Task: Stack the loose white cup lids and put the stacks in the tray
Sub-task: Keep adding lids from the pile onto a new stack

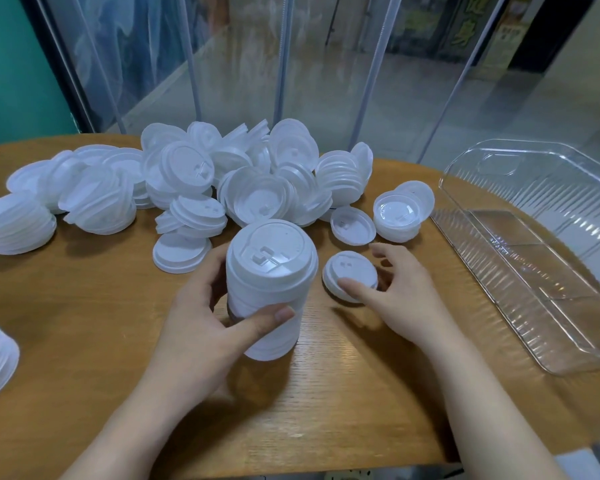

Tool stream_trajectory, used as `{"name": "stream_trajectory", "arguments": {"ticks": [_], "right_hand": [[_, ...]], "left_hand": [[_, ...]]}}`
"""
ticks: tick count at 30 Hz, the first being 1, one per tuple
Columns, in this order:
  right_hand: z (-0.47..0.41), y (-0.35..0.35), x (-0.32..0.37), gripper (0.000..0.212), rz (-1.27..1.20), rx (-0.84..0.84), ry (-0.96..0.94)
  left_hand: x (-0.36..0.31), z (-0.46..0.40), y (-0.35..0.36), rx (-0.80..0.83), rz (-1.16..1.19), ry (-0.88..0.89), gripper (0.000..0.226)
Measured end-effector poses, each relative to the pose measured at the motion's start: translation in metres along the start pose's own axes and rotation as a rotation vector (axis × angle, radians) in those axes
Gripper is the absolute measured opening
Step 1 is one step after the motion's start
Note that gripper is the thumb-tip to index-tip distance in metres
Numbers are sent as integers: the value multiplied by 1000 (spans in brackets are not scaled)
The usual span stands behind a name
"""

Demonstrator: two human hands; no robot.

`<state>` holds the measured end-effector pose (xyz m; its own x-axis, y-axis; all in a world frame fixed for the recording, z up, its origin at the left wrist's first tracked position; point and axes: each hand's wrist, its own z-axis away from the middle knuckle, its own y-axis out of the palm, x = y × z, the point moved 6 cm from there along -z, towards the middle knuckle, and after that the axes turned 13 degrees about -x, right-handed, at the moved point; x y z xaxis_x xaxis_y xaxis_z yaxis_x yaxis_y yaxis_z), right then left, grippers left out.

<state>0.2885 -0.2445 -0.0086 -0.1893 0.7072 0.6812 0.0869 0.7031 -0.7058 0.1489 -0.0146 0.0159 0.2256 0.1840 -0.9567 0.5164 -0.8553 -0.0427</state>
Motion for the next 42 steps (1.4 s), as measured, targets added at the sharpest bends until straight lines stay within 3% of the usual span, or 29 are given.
{"name": "stream_trajectory", "arguments": {"ticks": [2, 5, 7, 11, 14, 22, 26, 32, 38, 42], "right_hand": [[2, 7, 6, 84, 94, 23, -74], [1, 8, 11, 67, 85, 6, -83], [1, 6, 13, 60, 2, -5, -51], [-2, 1, 15, 70, -140, -81, -14], [1, -7, 27, 58, -359, -129, -22], [30, -30, 84, 55, -749, -99, -179], [39, -29, 101, 68, -779, -52, -220], [51, -17, 121, 65, -714, -42, -332], [53, -6, 128, 79, -604, -14, -407], [52, -3, 126, 75, -566, 18, -395]], "left_hand": [[0, 0, 0, 0, -1, 6, 77], [1, -1, 0, 1, 1, 8, 78], [1, -1, -1, 1, 2, 8, 78], [0, -1, -1, 0, -12, 8, 77], [0, -1, -2, -1, -22, 10, 75], [-1, 0, -2, 6, -33, -5, 73], [-2, 1, -1, -24, -20, 6, 80], [-6, 4, 3, -46, 13, 35, 97], [-5, 1, 3, -51, 14, 26, 76], [-3, 1, 2, -40, -14, 14, 75]]}}
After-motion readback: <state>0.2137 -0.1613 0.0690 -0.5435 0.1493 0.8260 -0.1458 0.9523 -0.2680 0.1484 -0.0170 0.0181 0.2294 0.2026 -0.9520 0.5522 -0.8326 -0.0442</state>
